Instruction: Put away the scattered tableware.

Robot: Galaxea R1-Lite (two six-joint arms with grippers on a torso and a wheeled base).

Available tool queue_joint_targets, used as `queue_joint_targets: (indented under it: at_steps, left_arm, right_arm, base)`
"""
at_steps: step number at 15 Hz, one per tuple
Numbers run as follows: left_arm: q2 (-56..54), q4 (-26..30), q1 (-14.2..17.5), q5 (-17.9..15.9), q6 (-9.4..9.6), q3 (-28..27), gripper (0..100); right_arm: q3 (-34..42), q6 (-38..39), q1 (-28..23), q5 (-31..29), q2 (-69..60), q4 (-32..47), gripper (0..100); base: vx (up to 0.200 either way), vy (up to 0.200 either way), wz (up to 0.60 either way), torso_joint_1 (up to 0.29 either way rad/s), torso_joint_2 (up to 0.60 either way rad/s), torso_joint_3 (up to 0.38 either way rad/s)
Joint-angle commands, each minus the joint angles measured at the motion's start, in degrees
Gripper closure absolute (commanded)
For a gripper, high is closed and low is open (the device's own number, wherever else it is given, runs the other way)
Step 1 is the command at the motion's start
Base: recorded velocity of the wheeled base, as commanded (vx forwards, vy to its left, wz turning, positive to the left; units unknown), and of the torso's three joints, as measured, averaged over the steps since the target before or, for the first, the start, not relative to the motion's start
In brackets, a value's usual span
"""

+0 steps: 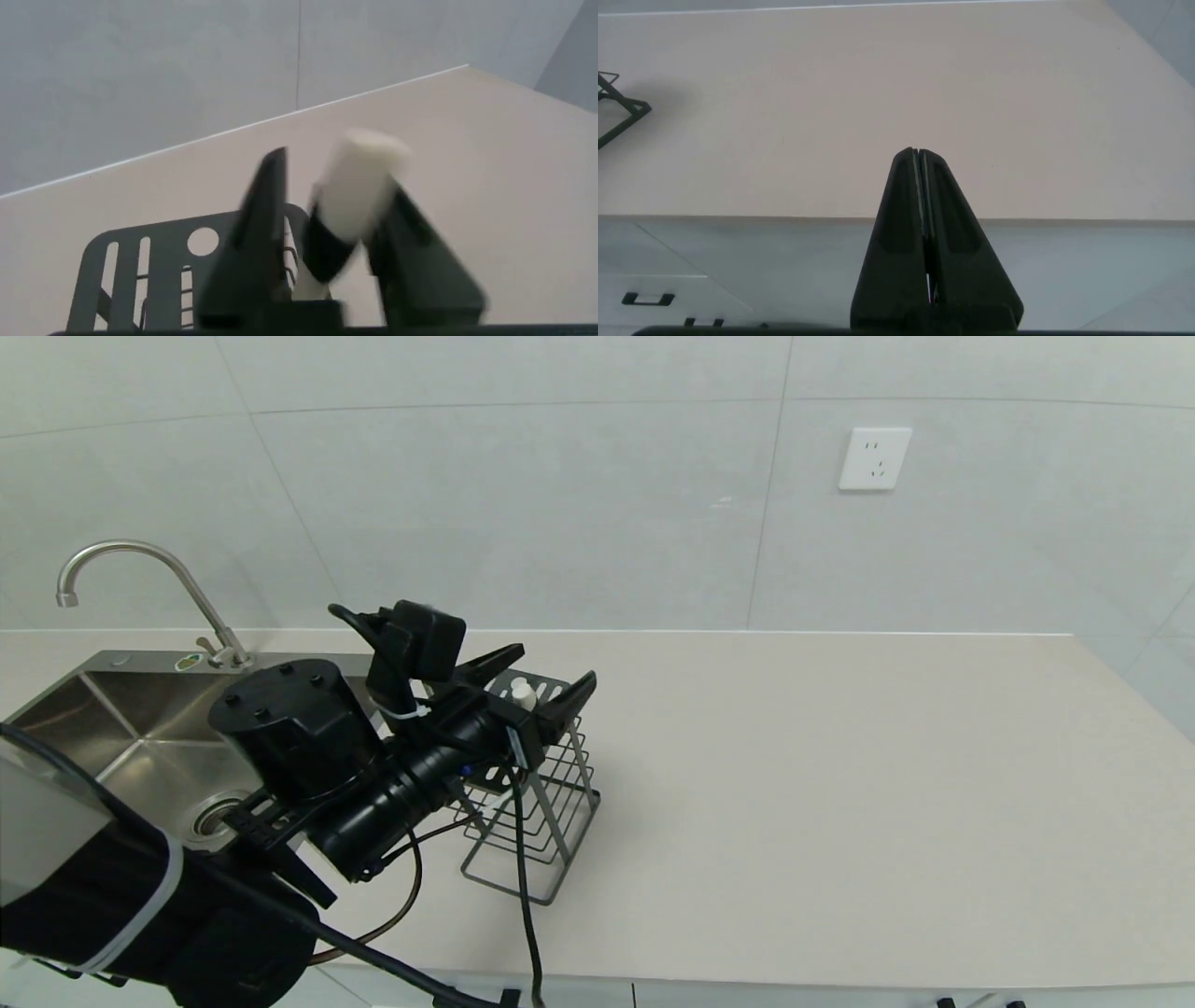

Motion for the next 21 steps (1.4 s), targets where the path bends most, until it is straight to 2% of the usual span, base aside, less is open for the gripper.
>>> queue_joint_targets:
  at_steps: [1, 4, 6, 9, 10, 14, 15, 16, 17, 18, 19, 20, 21]
  left_arm:
    - [0.0, -0.1, 0.0, 0.1, 0.01, 0.1, 0]
    - [-0.1, -0.6, 0.2, 0.1, 0.01, 0.1, 0]
    - [-0.7, -3.6, 0.9, -0.4, 0.01, 0.1, 0]
    - [-3.8, -8.3, 2.6, -4.9, 0.01, 1.7, 0]
    - [-9.3, -8.5, 3.3, -6.2, 0.01, 4.9, 0]
    - [-28.1, -6.3, 3.3, -6.2, 0.1, 17.2, 0]
    - [-37.0, -4.0, 3.8, -6.0, -0.16, 25.5, 0]
    - [-41.9, -2.9, 5.2, -6.0, -1.22, 32.2, 0]
    - [-46.5, 0.2, 6.8, -6.0, -3.15, 34.5, 0]
    - [-53.8, 4.9, 8.2, -5.6, -4.12, 34.5, 0]
    - [-56.8, 6.6, 8.6, -5.6, -4.12, 34.5, 0]
    - [-63.5, 14.0, 9.8, -5.6, -2.71, 34.5, 0]
    - [-73.6, 26.8, 10.5, -5.6, 1.59, 34.4, 0]
  right_arm:
    - [0.0, 0.0, 0.0, 0.0, 0.1, 0.0, 100]
    - [0.0, 0.0, 0.0, -0.1, 0.1, 0.0, 100]
    - [0.0, 0.0, 0.0, -0.1, 0.1, 0.0, 100]
    - [0.0, 0.0, 0.0, -0.1, 0.1, 0.0, 100]
    - [0.0, 0.0, 0.0, 0.0, 0.1, 0.0, 100]
    - [0.0, 0.0, -0.1, -0.1, 0.1, 0.0, 100]
    - [0.1, 0.0, -0.1, -0.1, 0.1, 0.0, 100]
    - [0.0, -0.1, -0.1, 0.0, 0.1, 0.0, 100]
    - [0.1, -0.2, -0.1, 0.2, 0.1, -0.1, 100]
    - [0.1, -0.3, -0.1, 0.3, 0.1, 0.0, 100]
    - [0.1, -0.3, 0.0, 0.3, 0.1, 0.0, 100]
    - [0.1, -0.4, 0.0, 0.4, 0.1, 0.0, 100]
    - [0.0, -0.5, 0.0, 0.5, 0.1, 0.0, 100]
  base:
    - [0.0, 0.0, 0.0, 0.0, 0.0, 0.0]
    - [0.0, 0.0, 0.0, 0.0, 0.0, 0.0]
    - [0.0, 0.0, 0.0, 0.0, 0.0, 0.0]
    - [0.0, 0.0, 0.0, 0.0, 0.0, 0.0]
    - [0.0, 0.0, 0.0, 0.0, 0.0, 0.0]
    - [0.0, 0.0, 0.0, 0.0, 0.0, 0.0]
    - [0.0, 0.0, 0.0, 0.0, 0.0, 0.0]
    - [0.0, 0.0, 0.0, 0.0, 0.0, 0.0]
    - [0.0, 0.0, 0.0, 0.0, 0.0, 0.0]
    - [0.0, 0.0, 0.0, 0.0, 0.0, 0.0]
    - [0.0, 0.0, 0.0, 0.0, 0.0, 0.0]
    - [0.0, 0.0, 0.0, 0.0, 0.0, 0.0]
    - [0.0, 0.0, 0.0, 0.0, 0.0, 0.0]
